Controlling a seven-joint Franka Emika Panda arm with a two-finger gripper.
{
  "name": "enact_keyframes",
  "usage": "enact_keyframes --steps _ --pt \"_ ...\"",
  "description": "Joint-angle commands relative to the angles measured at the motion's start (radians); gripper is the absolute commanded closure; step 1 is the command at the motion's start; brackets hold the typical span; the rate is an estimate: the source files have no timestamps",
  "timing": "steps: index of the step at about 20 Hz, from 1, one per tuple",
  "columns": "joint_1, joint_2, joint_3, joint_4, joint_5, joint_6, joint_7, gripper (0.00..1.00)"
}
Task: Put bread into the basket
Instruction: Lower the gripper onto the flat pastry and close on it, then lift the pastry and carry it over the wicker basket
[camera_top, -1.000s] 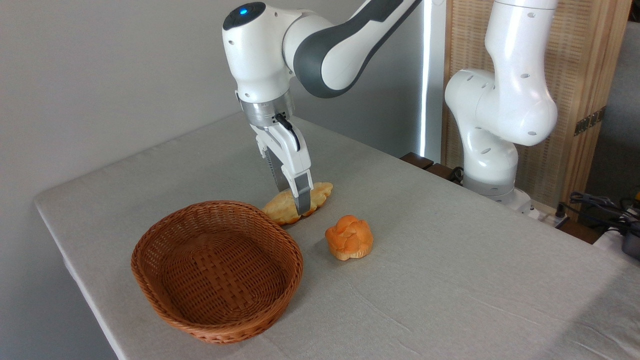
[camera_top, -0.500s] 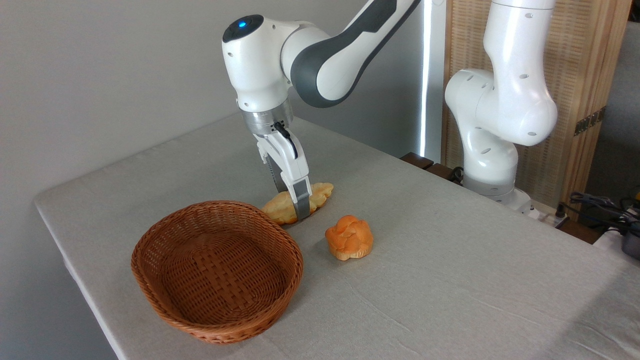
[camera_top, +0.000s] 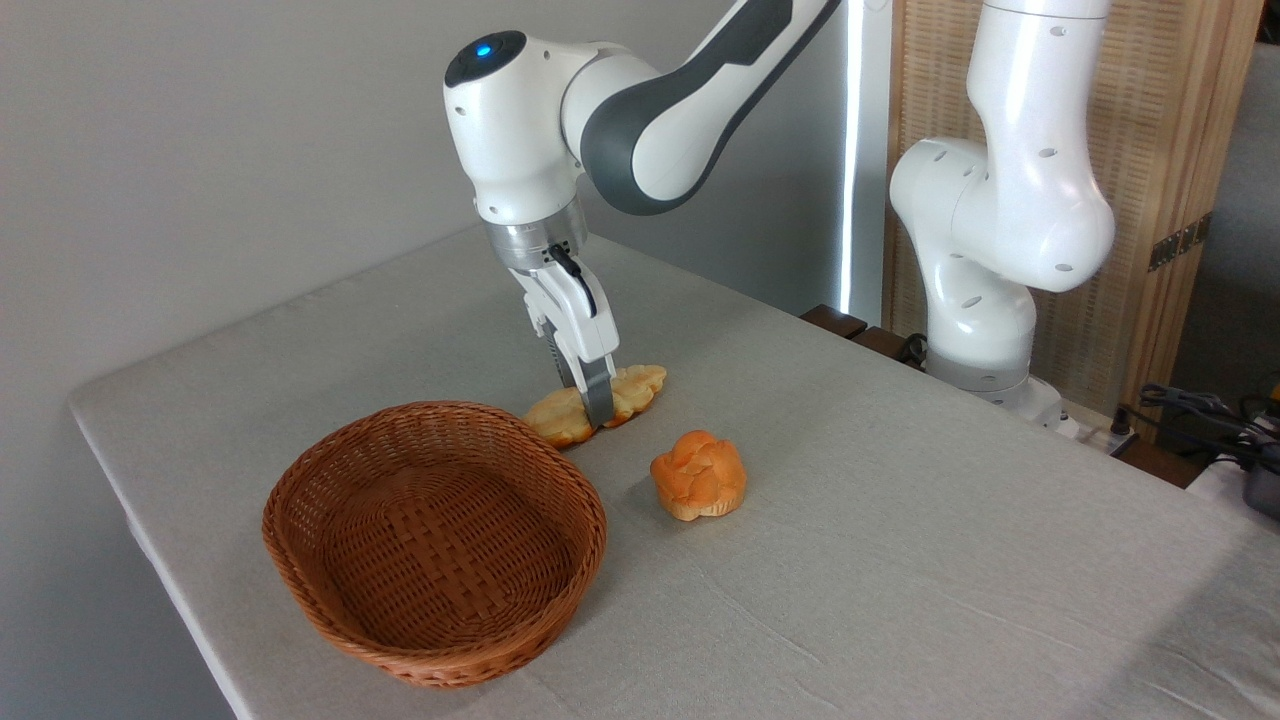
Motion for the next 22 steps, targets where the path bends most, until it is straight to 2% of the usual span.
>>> enact_keyframes --steps 1,5,7,10,14,17,20,22 --pt "-0.006 -0.078 -0.001 -0.005 -0.012 -0.082 0.001 0.73" --pt "-0.002 -0.123 0.008 0.015 -0.007 -0.115 -0.002 0.71" --pt "-0.003 -0.125 0.020 0.071 -0.003 -0.160 -0.002 0.69" --pt "-0.005 -0.114 0.097 0.172 -0.003 -0.182 0.006 0.65" --pt "-0.006 -0.030 0.135 0.307 -0.007 -0.090 0.032 0.43" --pt "-0.006 0.006 0.151 0.318 -0.012 0.098 0.029 0.19" --pt "-0.014 0.038 0.151 0.318 -0.016 0.172 0.024 0.00" --pt "-0.018 0.041 0.151 0.318 -0.054 0.201 0.026 0.00"
